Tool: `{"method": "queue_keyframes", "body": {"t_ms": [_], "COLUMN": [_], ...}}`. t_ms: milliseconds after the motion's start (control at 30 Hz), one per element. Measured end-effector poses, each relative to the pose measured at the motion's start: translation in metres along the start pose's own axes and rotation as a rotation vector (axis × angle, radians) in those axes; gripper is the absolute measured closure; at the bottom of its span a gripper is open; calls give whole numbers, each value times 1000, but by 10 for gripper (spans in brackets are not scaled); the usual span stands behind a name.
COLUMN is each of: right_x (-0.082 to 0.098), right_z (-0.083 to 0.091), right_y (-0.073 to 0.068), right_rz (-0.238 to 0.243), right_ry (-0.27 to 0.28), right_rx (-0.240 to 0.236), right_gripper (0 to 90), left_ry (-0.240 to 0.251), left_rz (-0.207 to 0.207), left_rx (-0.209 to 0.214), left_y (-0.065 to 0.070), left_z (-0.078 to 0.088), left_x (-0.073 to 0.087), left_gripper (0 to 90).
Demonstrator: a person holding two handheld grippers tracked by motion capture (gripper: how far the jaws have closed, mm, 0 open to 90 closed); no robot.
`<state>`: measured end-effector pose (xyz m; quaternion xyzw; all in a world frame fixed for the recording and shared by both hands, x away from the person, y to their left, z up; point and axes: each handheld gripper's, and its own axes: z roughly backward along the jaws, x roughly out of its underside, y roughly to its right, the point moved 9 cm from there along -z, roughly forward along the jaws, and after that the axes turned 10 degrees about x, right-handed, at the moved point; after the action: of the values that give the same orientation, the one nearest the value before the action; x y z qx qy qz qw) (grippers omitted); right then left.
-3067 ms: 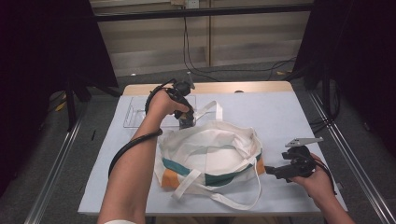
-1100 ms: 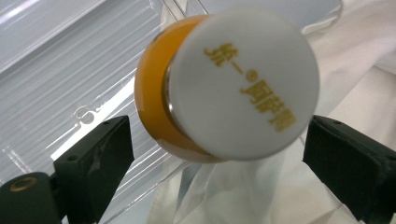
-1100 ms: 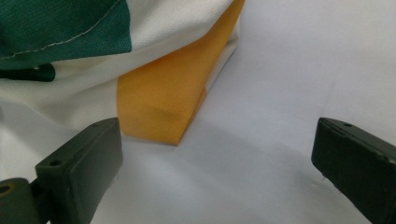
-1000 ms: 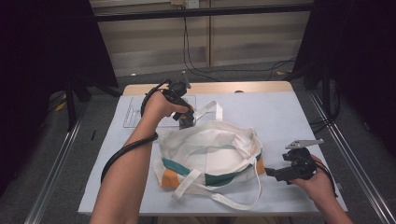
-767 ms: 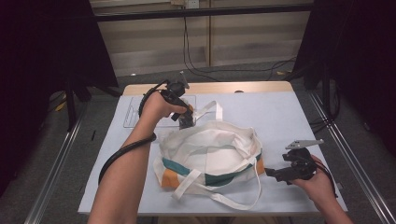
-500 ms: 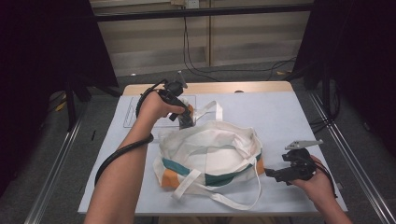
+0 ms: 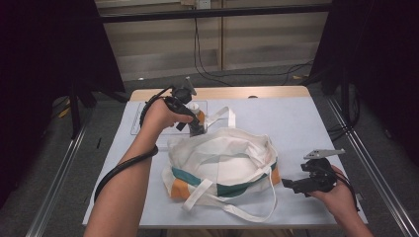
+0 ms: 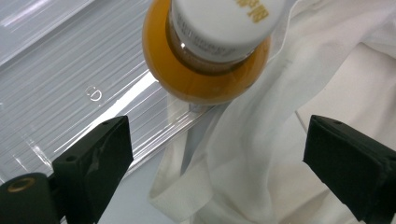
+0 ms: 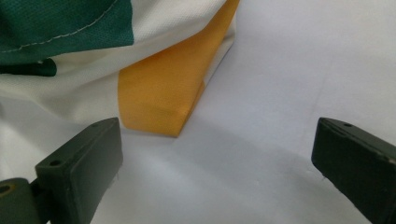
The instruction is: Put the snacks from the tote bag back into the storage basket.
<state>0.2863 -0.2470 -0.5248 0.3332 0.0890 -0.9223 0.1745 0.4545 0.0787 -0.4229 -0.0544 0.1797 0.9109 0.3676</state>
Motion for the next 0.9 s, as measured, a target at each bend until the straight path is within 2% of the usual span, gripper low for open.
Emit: {"method": "queue_keyframes", "body": {"t_ms": [167,200,233,900], "right_x": [0,0,0,-2], "right_z": [0,0,0,0], "right_y": [0,0,0,-1], "right_rz": [0,1,0,7], "right_ry": [3,2,2,5], "right_rx": [4,4,2,10], "right_gripper": [19,19,19,19], "left_ry": [1,3,4,10], "left_rz": [-2,5,-1,16], "left_rx": [0,-13,-2,2], "left_y": [-1,-1,0,1], "left_z": [4,5,5,12], "left_x": [5,6,6,30], "left_gripper": [77,77,77,81]}}
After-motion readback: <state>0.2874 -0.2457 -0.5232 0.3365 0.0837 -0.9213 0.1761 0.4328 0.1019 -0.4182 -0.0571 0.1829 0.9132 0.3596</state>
